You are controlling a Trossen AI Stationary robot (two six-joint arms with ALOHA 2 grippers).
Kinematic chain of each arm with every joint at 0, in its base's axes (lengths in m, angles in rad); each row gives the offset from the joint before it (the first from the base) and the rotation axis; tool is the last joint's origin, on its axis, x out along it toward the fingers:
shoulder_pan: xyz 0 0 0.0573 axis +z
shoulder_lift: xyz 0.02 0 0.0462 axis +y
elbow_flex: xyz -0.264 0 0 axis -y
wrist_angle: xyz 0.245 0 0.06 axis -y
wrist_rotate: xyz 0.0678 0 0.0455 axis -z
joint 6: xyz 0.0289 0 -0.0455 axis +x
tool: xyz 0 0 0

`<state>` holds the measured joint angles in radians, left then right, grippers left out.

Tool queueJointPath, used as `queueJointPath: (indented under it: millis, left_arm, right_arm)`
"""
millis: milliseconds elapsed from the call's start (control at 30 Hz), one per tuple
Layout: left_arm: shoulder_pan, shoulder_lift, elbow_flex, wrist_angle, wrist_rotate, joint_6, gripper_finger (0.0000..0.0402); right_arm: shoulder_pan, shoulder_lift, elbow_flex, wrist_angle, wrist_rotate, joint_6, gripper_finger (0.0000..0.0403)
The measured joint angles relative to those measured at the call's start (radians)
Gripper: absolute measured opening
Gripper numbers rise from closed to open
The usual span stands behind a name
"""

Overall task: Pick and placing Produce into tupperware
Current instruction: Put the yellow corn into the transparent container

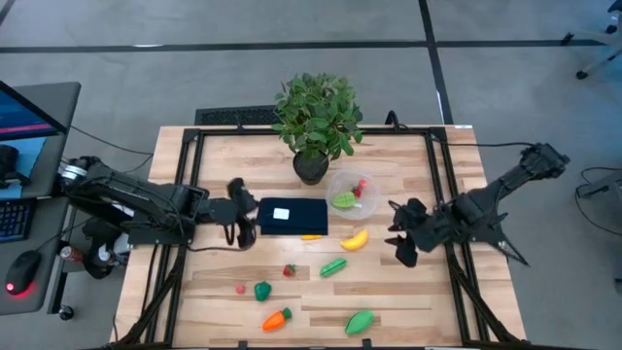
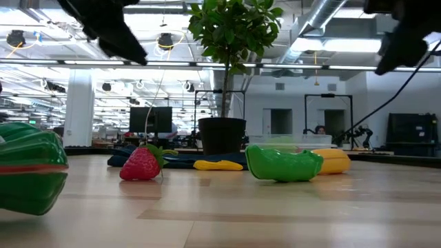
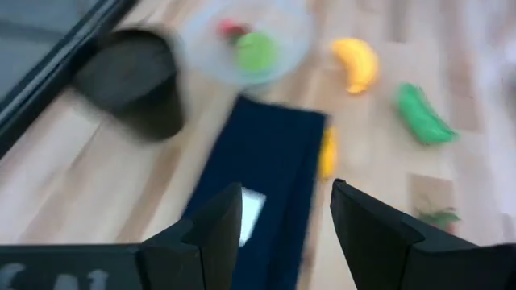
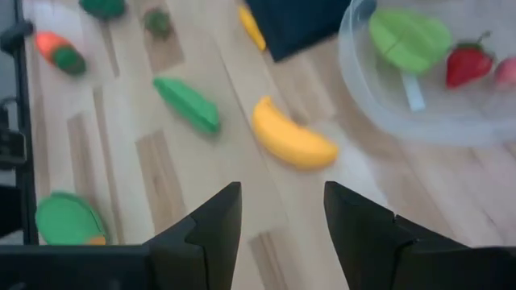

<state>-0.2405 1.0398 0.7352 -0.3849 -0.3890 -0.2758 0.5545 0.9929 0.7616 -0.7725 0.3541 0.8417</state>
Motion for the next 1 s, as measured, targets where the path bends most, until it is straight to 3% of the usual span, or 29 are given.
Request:
queueJointPath:
  millis: [167, 400, 767, 1000]
  left_arm:
    - [0.046, 0.137, 0.0, 0.195, 0.073, 0.171, 0.018]
    - [0.146, 0.351, 0.002, 0.379, 0.276, 0.185, 0.018]
    - [0.154, 0.606, 0.141, 0.403, 0.402, 0.213, 0.018]
    - [0.152, 0.721, 0.215, 0.4, 0.404, 0.215, 0.018]
  right_arm:
    - [0.096, 0.01, 0.0, -0.046, 0.044, 0.102, 0.0166]
    - [0.247, 0.008, 0.0, -0.107, 0.082, 0.29, 0.0165]
    - [0.541, 0.009, 0.0, -0.219, 0.168, 0.661, 0.0154]
    - [0.663, 0.009, 0.0, -0.277, 0.227, 0.799, 0.0147]
